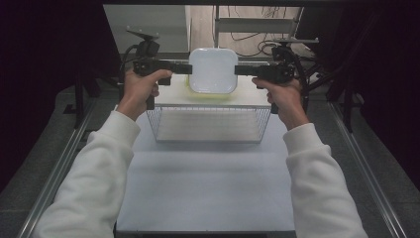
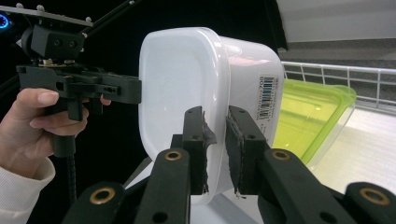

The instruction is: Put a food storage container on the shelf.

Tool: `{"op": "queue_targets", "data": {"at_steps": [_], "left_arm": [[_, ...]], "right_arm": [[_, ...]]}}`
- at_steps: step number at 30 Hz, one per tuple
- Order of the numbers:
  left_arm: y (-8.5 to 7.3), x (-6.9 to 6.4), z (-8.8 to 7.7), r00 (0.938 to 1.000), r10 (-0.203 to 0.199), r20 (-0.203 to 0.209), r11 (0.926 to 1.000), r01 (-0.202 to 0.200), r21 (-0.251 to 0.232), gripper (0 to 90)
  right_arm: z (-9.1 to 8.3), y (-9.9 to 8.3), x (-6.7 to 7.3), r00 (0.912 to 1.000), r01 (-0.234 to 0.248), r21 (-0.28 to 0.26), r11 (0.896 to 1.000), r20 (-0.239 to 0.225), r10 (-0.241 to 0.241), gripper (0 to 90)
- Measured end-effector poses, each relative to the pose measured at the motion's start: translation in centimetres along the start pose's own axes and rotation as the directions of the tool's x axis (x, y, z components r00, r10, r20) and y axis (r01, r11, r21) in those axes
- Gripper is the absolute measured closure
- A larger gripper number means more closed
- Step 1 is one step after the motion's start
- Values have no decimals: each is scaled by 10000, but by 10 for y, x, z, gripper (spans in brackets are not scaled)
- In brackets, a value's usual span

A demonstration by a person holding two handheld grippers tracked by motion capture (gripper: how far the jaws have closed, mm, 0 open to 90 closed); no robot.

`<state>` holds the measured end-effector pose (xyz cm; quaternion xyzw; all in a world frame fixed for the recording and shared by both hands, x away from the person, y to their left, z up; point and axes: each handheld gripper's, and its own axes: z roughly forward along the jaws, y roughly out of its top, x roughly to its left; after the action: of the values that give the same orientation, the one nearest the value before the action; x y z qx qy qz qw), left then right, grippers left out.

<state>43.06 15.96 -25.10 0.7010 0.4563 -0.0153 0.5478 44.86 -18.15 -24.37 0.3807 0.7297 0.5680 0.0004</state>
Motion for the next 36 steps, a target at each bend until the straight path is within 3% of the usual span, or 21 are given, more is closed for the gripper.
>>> {"op": "queue_targets", "data": {"at_steps": [8,13,21,32,36], "left_arm": [[16,9,4,9998,-189,-89,9998,189,20,787],[18,18,11,9984,-561,-65,9983,562,119,787],[19,27,21,9970,-755,-140,9964,760,377,785],[29,37,26,9874,-1582,-25,9858,1580,563,782],[32,42,29,9813,-1924,112,9804,1917,456,778]], "right_arm": [[9,13,-7,9997,-249,51,9997,5,249,775],[16,16,-15,9991,-425,182,9989,67,424,774],[23,18,-27,9961,-864,398,9955,224,855,777],[32,26,-38,9837,-1770,570,9826,422,1747,760],[35,30,-44,9735,-2272,636,9718,403,2250,752]]}}
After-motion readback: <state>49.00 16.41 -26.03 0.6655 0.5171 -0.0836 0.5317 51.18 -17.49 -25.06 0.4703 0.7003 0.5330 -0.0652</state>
